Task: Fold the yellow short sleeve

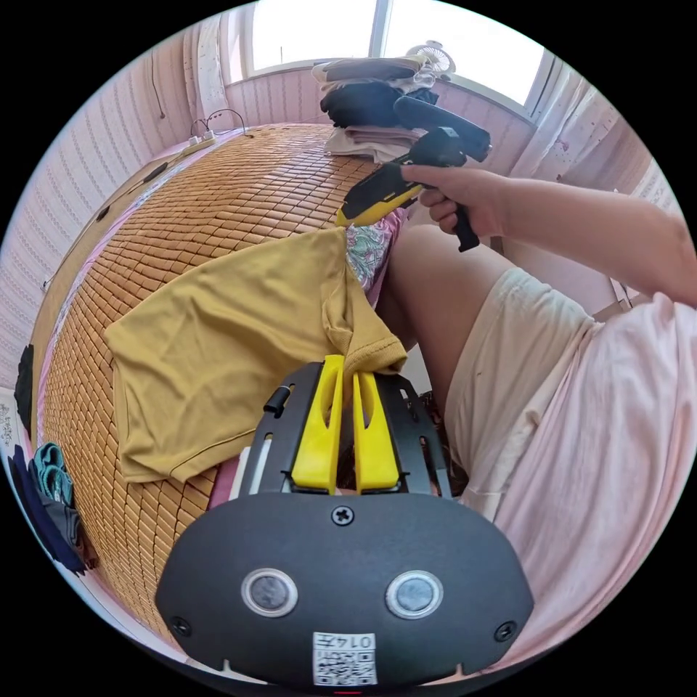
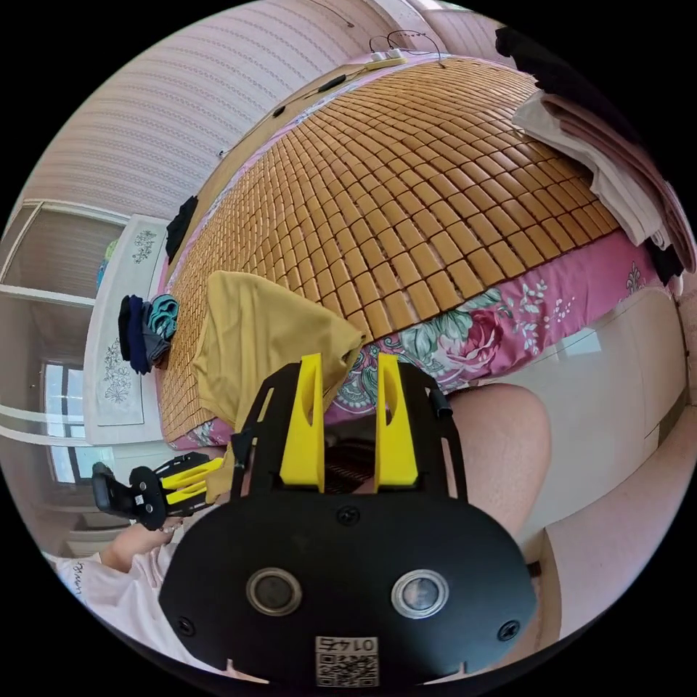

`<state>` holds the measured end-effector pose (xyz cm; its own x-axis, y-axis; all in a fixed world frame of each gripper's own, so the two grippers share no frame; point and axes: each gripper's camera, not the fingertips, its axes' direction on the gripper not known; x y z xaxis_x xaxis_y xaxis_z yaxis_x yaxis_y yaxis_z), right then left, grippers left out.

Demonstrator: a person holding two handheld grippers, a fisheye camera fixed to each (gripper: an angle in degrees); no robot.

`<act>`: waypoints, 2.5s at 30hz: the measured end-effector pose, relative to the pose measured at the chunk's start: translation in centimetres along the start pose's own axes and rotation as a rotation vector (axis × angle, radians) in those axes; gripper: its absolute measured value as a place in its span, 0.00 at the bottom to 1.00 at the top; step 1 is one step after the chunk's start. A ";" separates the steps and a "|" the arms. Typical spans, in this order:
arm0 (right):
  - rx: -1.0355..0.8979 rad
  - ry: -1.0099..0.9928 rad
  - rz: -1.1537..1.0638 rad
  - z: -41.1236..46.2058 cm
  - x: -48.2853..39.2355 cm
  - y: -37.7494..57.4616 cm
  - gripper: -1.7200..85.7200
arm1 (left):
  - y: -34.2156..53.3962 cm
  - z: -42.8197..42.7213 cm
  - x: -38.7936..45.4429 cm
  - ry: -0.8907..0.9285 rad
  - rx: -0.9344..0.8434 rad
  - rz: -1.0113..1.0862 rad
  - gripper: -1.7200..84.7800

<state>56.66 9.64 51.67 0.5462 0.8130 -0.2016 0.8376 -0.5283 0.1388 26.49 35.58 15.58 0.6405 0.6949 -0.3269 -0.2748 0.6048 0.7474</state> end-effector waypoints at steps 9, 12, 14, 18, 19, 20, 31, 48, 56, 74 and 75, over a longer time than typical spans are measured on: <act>-0.079 -0.102 -0.022 2.5 2.2 -1.9 0.03 | -0.7 -2.5 -5.4 0.073 0.001 -0.060 0.01; -0.038 -0.235 -0.006 0.7 3.9 -2.3 0.03 | -0.4 -4.4 -7.5 0.109 0.044 -0.079 0.01; -0.011 -0.282 -0.025 -1.0 4.3 -2.6 0.03 | 0.1 -6.4 -9.4 0.165 0.106 -0.117 0.01; 0.011 -0.302 -0.146 -5.1 2.8 -3.6 0.02 | 0.3 -9.7 -12.1 0.224 0.197 -0.159 0.01; 0.016 -0.301 -0.164 -5.7 2.4 -3.8 0.02 | 0.4 -10.7 -13.0 0.224 0.220 -0.167 0.01; 0.023 -0.304 -0.194 -6.6 1.4 -4.2 0.02 | 0.6 -11.8 -13.9 0.225 0.248 -0.174 0.01; -0.057 -0.224 -0.462 -4.4 -13.9 -15.1 0.02 | 5.1 -14.3 -30.7 0.150 0.404 -0.585 0.01; -0.204 0.028 -0.499 8.9 -29.2 -28.1 0.09 | 9.8 -2.1 -57.2 0.077 0.201 -1.139 0.08; -0.233 0.221 -0.773 10.5 -29.7 -26.4 0.17 | 9.5 0.1 -58.0 0.023 0.216 -1.074 0.12; -0.204 0.000 -0.841 5.2 -23.6 -20.6 0.07 | 5.4 4.7 -50.5 0.013 0.309 -0.951 0.01; -0.155 -0.045 -0.851 2.9 -22.1 -19.2 0.07 | 5.3 3.9 -49.5 0.009 0.338 -0.929 0.01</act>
<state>28.48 1.08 50.62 -0.2638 0.9047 -0.3347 0.9531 0.2978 0.0536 -3.85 2.88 38.00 0.4919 0.0040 -0.8706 0.5543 0.7697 0.3167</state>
